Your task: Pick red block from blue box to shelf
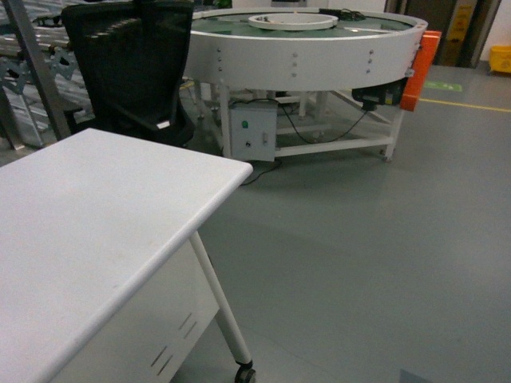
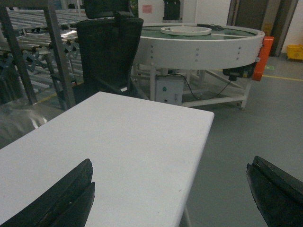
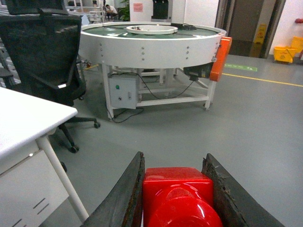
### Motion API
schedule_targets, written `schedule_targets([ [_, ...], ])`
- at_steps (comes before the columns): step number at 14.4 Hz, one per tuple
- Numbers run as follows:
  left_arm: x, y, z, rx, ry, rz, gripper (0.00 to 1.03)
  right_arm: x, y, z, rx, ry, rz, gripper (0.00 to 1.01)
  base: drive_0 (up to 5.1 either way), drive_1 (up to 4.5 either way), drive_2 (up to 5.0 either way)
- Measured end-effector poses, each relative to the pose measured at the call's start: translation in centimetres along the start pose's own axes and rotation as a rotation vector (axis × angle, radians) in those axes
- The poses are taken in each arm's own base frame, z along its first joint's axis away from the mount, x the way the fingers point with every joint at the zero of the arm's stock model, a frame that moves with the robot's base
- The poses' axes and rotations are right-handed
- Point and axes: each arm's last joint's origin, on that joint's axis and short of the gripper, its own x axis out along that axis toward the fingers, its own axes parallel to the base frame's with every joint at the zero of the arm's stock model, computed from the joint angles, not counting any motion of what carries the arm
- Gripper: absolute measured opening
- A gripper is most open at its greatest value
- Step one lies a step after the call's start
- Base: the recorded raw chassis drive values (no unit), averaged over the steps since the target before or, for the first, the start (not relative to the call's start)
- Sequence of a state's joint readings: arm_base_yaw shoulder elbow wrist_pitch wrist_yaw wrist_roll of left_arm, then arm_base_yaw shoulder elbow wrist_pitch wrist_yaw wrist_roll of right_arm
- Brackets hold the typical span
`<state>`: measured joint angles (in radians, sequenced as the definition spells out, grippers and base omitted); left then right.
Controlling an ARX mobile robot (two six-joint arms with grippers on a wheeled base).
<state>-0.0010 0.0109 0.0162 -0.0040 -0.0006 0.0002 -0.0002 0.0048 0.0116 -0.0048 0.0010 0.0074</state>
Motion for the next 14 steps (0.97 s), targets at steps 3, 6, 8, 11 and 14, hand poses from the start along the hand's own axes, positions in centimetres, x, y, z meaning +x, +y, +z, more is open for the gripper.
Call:
schedule_targets([
  [3,0.0,0.0,0.0,0.0,0.0,0.0,0.98,0.0,0.0,0.0,0.0,0.0,0.0,0.28,-1.5,-1.5,-1.5],
  [6,0.0,0.0,0.0,0.0,0.0,0.0,0.98,0.0,0.0,0.0,0.0,0.0,0.0,0.28,-1.4,-1.43,-1.4],
  [8,0.0,0.0,0.0,0.0,0.0,0.0,0.98,0.0,0.0,0.0,0.0,0.0,0.0,0.28,-1.4,-1.39,-1.4],
  [11,0.0,0.0,0.0,0.0,0.0,0.0,0.98,0.0,0.0,0.0,0.0,0.0,0.0,0.28,-1.5,-1.52,-1.5],
  [14,0.0,0.0,0.0,0.0,0.0,0.0,0.98,0.0,0.0,0.0,0.0,0.0,0.0,0.28,-1.5,-1.46,-1.5],
])
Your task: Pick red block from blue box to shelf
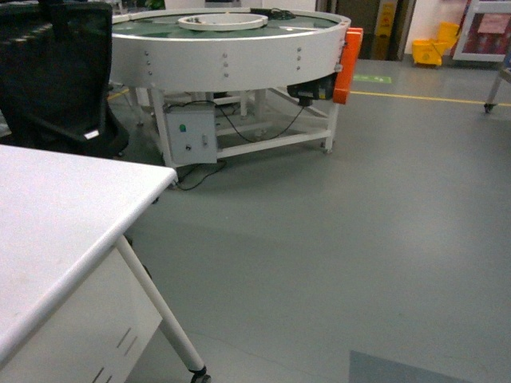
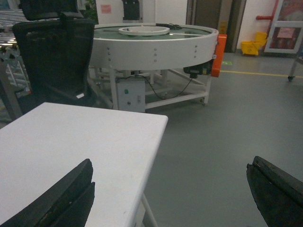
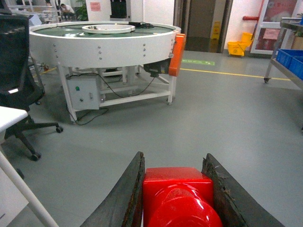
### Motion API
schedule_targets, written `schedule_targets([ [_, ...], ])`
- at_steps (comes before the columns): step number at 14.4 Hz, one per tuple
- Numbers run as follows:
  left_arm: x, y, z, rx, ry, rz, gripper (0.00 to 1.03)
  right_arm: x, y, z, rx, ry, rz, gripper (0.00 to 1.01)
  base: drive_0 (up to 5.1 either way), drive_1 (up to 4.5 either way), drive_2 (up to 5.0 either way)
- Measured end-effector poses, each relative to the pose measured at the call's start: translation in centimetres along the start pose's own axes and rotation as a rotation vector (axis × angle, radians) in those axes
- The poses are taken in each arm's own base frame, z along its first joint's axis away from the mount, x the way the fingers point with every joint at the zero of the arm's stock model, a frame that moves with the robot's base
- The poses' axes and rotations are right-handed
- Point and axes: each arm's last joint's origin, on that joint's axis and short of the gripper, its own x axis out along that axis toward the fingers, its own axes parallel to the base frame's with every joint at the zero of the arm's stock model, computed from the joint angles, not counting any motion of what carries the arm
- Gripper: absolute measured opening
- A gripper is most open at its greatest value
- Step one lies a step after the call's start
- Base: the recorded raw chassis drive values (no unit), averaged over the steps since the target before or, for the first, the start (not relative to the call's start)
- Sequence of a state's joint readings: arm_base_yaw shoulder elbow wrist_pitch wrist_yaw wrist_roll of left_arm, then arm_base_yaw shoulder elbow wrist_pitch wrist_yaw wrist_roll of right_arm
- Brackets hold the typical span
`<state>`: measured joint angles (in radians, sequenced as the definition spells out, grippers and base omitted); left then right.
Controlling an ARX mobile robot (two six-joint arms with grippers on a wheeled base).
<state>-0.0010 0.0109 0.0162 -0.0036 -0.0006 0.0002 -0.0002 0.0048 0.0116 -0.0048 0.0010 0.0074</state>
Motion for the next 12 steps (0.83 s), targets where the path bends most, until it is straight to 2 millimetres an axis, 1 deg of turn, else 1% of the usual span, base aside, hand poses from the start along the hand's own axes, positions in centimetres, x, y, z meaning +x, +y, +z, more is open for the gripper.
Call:
schedule_targets([
  [12,0.0,0.0,0.0,0.0,0.0,0.0,0.98,0.0,0.0,0.0,0.0,0.0,0.0,0.28,-1.5,-1.53,-1.5],
])
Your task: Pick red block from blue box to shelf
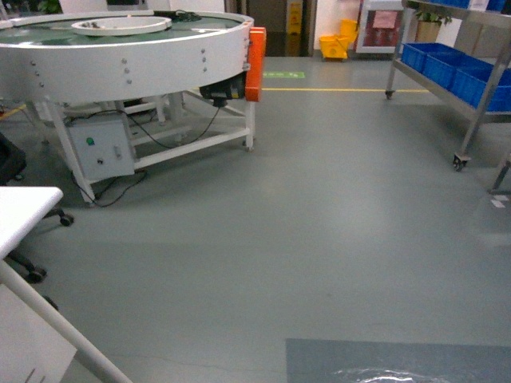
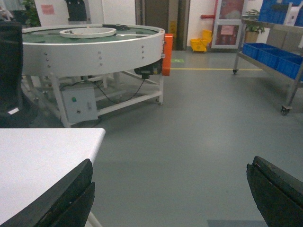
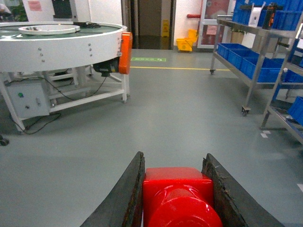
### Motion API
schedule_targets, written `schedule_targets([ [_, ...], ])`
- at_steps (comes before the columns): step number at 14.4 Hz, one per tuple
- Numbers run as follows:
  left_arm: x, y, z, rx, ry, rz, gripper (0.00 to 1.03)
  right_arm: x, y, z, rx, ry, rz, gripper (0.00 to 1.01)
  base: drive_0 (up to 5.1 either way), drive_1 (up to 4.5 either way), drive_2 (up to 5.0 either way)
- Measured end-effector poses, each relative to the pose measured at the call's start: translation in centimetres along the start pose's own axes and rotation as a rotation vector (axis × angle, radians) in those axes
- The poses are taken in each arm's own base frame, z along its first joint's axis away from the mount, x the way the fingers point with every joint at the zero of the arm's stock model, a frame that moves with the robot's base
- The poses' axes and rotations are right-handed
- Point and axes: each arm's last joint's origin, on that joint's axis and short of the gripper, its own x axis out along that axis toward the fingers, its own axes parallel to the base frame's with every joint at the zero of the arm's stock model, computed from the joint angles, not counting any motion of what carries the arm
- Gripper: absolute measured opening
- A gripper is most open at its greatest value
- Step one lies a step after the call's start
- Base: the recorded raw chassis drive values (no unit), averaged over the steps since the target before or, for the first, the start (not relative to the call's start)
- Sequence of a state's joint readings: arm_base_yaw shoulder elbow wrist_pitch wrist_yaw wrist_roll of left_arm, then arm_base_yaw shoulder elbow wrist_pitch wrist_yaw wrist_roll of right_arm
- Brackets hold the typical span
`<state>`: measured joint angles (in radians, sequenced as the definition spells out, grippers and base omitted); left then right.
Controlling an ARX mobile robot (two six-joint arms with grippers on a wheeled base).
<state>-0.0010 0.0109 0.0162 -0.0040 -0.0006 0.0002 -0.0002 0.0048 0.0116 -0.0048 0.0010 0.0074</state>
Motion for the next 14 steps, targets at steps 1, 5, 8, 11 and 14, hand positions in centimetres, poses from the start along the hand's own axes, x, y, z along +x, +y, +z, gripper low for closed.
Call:
schedule_targets([
  [1,0.0,0.0,0.0,0.0,0.0,0.0,0.98,0.0,0.0,0.0,0.0,0.0,0.0,0.28,-1.6,-1.57,-1.6],
  [5,0.0,0.0,0.0,0.0,0.0,0.0,0.98,0.0,0.0,0.0,0.0,0.0,-0.001,0.28,-0.6,-0.28,-0.9],
  [8,0.0,0.0,0.0,0.0,0.0,0.0,0.98,0.0,0.0,0.01,0.0,-0.001,-0.001,0.28,-0.1,4.18,-4.3],
  [11,0.0,0.0,-0.01,0.0,0.001,0.0,0.98,0.0,0.0,0.03,0.0,-0.003,0.0,0.28,-0.1,4.11,-4.3],
  [14,0.0,0.0,-0.01,0.0,0.001,0.001,0.98,0.0,0.0,0.0,0.0,0.0,0.0,0.28,0.0,4.2,-4.2],
])
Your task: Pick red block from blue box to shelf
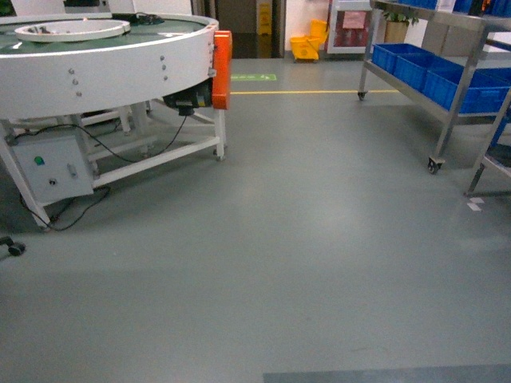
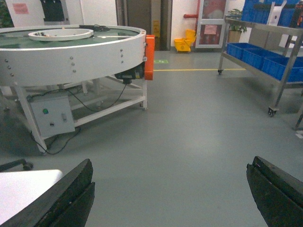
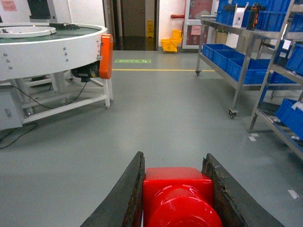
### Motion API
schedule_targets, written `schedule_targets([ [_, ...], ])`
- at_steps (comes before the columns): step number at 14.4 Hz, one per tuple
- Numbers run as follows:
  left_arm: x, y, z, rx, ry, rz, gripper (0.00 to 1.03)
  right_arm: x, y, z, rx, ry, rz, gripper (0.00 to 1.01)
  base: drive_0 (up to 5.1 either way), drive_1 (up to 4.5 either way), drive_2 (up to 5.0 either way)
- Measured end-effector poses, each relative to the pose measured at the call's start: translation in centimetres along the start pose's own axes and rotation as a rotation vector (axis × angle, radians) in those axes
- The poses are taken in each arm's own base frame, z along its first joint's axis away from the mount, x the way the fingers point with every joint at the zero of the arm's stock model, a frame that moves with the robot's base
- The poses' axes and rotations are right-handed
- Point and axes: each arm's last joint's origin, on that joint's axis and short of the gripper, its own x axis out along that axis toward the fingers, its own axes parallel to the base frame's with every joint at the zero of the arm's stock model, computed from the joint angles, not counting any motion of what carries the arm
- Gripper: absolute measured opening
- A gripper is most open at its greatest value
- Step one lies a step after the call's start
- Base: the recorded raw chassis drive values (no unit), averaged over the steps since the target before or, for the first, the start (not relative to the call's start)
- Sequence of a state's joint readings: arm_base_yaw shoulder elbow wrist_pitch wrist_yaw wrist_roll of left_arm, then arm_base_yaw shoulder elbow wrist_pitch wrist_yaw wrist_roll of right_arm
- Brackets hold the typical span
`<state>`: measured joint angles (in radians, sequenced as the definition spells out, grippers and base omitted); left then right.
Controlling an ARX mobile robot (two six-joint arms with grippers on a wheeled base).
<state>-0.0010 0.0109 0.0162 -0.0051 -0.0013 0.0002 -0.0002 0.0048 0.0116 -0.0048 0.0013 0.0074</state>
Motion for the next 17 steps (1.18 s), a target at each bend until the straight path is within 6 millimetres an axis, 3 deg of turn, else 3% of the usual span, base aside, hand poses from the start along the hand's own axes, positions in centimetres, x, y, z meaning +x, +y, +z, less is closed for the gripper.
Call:
schedule_targets([
  [17,0.0,0.0,0.02,0.0,-0.002,-0.001,0.98,0.0,0.0,0.0,0.0,0.0,0.0,0.28,-0.1,4.17,-4.3],
])
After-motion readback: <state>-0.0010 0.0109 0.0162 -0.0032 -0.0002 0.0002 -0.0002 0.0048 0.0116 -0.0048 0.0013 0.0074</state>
